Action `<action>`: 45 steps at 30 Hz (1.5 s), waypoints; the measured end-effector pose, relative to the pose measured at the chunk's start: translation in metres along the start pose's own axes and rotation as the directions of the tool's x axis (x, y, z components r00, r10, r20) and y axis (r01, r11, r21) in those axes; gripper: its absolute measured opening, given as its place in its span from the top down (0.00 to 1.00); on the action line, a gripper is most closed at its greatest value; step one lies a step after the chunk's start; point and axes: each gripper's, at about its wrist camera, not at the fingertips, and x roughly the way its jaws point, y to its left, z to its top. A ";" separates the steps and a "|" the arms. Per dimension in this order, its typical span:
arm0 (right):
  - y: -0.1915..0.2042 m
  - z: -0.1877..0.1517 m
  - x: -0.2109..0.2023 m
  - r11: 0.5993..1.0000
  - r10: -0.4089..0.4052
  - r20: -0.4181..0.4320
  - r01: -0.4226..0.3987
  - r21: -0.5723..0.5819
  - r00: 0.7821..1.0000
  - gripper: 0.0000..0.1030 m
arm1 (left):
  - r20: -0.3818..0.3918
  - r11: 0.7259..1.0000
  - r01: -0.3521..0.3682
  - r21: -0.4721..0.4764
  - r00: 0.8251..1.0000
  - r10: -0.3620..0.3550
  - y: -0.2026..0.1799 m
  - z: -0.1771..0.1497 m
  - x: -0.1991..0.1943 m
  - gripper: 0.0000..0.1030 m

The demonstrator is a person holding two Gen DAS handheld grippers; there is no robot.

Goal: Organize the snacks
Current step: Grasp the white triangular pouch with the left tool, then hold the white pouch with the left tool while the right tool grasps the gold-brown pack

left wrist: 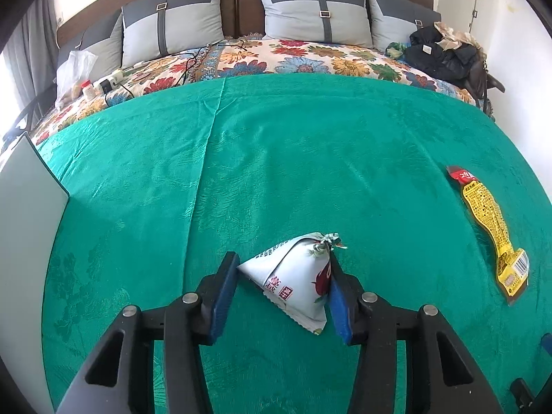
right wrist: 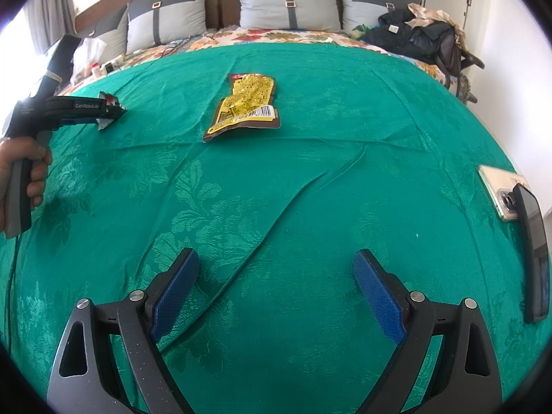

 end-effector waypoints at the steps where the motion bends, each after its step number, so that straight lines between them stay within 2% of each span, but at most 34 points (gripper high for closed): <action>1: 0.000 0.000 0.000 1.000 0.000 0.000 0.000 0.000 1.000 0.09 | 0.000 1.000 0.004 0.004 1.000 -0.004 0.001 -0.004 -0.007 0.54; 5: 0.000 0.001 0.000 1.000 0.000 0.000 0.000 0.000 1.000 0.09 | -0.013 0.999 0.034 0.004 0.999 -0.034 0.003 -0.033 -0.050 0.54; 9: -0.001 0.001 0.000 1.000 0.000 0.000 0.000 0.000 1.000 0.09 | -0.044 0.999 0.028 0.030 0.999 -0.027 -0.001 -0.080 -0.093 0.53; 12: -0.001 0.001 0.000 1.000 0.000 0.000 0.000 0.000 1.000 0.09 | -0.053 1.000 0.023 -0.005 0.998 -0.023 -0.003 -0.114 -0.104 0.53; 15: -0.001 0.001 0.000 1.000 0.000 0.000 0.000 0.000 1.000 0.09 | -0.056 0.999 0.014 -0.046 0.998 -0.016 -0.003 -0.134 -0.095 0.49; 16: 0.000 0.001 0.000 1.000 0.000 0.000 0.000 0.000 1.000 0.09 | -0.007 0.999 0.010 -0.037 1.000 -0.010 -0.005 -0.137 -0.097 0.46; 17: 0.000 0.001 0.000 1.000 0.001 0.000 -0.001 0.000 1.000 0.09 | 0.006 1.000 0.001 -0.026 1.000 -0.001 -0.006 -0.139 -0.094 0.33; 18: -0.001 0.001 0.000 1.000 0.001 -0.001 -0.001 0.000 1.000 0.09 | 0.003 1.000 -0.014 -0.018 1.000 0.014 -0.006 -0.140 -0.090 0.25; 19: -0.001 0.001 0.000 1.000 0.001 -0.001 -0.001 0.000 1.000 0.09 | 0.025 1.000 -0.030 0.003 0.999 0.030 -0.008 -0.142 -0.089 0.23; 20: -0.001 0.001 0.000 1.000 0.000 0.000 0.000 0.000 1.000 0.09 | 0.024 1.000 -0.023 0.001 0.999 0.022 -0.006 -0.140 -0.087 0.18; 22: -0.001 0.001 0.000 1.000 0.001 -0.001 -0.001 0.000 1.000 0.09 | 0.018 1.000 -0.017 -0.003 1.000 0.017 -0.005 -0.138 -0.085 0.15; 24: -0.001 0.001 0.000 1.000 0.000 -0.001 0.000 0.000 1.000 0.09 | 0.004 1.000 -0.006 0.013 1.000 0.006 -0.007 -0.137 -0.082 0.05; 29: -0.002 0.002 -0.003 1.000 0.007 -0.013 -0.006 0.013 1.000 0.11 | -0.008 1.000 -0.014 0.019 1.000 0.014 -0.011 -0.136 -0.079 0.00; 30: -0.006 0.007 -0.008 0.999 0.020 0.002 -0.020 0.050 1.000 0.11 | -0.008 1.000 -0.014 0.019 1.000 0.014 -0.011 -0.136 -0.079 0.00; 32: -0.012 0.027 -0.020 0.991 0.061 0.089 -0.071 0.115 0.994 0.11 | -0.008 1.000 -0.013 0.019 1.000 0.013 -0.011 -0.136 -0.079 0.00; 34: -0.011 0.061 -0.017 0.991 0.057 0.131 -0.072 0.112 0.990 0.11 | -0.008 1.000 -0.014 0.019 1.000 0.014 -0.011 -0.136 -0.079 0.00; 36: -0.004 0.101 0.009 0.994 0.074 0.075 -0.080 0.074 0.994 0.11 | -0.008 1.000 -0.014 0.019 1.000 0.014 -0.011 -0.136 -0.079 0.00; 37: 0.000 0.118 0.029 0.994 0.089 0.016 -0.090 0.055 0.996 0.11 | -0.008 1.000 -0.014 0.020 1.000 0.014 -0.011 -0.136 -0.079 0.00; 39: 0.009 0.146 0.071 0.998 0.068 -0.103 -0.066 0.024 0.992 0.11 | -0.008 1.000 -0.014 0.019 1.000 0.014 -0.011 -0.136 -0.078 0.00; 42: 0.021 0.155 0.110 0.997 0.066 -0.180 -0.070 -0.016 0.981 0.14 | -0.008 1.000 -0.014 0.020 1.000 0.014 -0.011 -0.136 -0.079 0.00; 43: 0.027 0.152 0.114 0.997 0.037 -0.183 -0.048 -0.056 0.982 0.13 | -0.008 1.000 -0.013 0.019 1.000 0.014 -0.011 -0.136 -0.078 0.00; 44: 0.033 0.151 0.110 0.994 0.039 -0.159 -0.054 -0.094 0.987 0.25 | -0.007 1.000 -0.013 0.019 1.000 0.013 -0.011 -0.136 -0.078 0.00; 45: 0.034 0.148 0.105 0.993 0.055 -0.153 -0.070 -0.092 0.987 0.41 | -0.007 1.000 -0.014 0.019 1.000 0.014 -0.011 -0.136 -0.078 0.00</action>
